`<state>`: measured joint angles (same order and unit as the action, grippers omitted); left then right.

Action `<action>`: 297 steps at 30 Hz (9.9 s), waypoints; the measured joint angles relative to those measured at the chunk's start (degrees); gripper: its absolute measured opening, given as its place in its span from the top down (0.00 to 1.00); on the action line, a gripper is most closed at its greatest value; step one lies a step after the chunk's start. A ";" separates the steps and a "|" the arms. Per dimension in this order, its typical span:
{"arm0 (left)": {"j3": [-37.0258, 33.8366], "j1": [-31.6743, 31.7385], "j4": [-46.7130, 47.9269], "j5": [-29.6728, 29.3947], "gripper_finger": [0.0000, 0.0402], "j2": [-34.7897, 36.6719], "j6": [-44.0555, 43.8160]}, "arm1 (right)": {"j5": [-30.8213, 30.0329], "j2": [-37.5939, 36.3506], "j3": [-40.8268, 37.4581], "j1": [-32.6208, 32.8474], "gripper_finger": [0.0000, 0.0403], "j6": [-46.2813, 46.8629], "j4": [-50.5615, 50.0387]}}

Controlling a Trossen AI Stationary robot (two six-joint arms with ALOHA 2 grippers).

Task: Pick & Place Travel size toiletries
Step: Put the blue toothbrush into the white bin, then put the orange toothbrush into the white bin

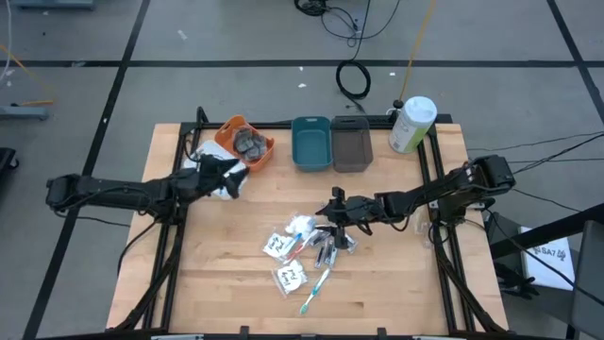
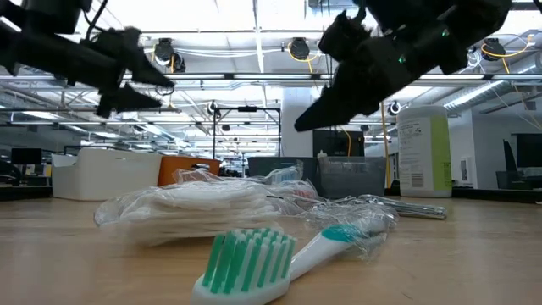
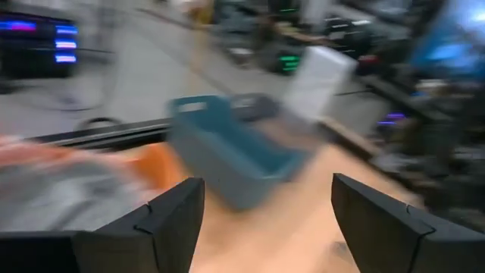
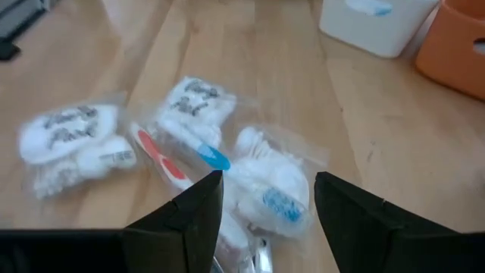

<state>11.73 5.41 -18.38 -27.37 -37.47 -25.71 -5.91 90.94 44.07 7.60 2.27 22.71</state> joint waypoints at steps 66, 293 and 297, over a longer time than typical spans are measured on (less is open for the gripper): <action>0.04 -10.47 -35.97 12.44 0.37 -30.88 31.40 | 4.57 -1.75 -4.68 -2.67 0.91 -5.82 15.53; -2.43 -1.59 2.54 4.51 0.41 5.55 1.91 | 13.23 2.83 6.91 -0.99 1.00 -6.99 -3.31; -2.43 -2.35 -0.77 8.31 0.41 5.47 4.89 | 8.85 1.26 5.49 -1.65 1.00 -7.95 1.26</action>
<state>9.30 3.06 -19.15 -19.06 -32.00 -20.82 2.94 92.20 49.57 5.95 -5.67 23.97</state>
